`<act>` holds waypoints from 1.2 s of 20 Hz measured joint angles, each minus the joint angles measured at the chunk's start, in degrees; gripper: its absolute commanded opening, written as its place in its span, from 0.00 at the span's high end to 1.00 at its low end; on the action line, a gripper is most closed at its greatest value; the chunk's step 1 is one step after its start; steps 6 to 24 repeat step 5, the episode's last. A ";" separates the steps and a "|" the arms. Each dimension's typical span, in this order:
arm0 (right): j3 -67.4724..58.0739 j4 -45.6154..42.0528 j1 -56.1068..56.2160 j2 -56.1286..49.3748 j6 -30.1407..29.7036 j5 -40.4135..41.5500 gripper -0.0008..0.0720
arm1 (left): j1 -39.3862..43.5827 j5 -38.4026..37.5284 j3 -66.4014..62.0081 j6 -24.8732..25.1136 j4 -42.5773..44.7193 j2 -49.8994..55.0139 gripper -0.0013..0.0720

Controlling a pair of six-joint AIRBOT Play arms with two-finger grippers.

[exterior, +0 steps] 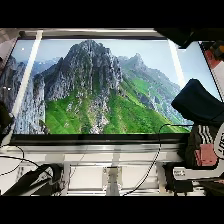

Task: Fold the clothes and pants, and hang the long-sleeved shirts on hangers.

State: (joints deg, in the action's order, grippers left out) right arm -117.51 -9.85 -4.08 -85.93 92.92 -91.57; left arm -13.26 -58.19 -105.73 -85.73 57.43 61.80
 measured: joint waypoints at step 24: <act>0.28 -0.26 5.07 0.02 -0.02 0.13 0.96 | 0.00 0.00 0.00 0.00 0.02 0.00 0.80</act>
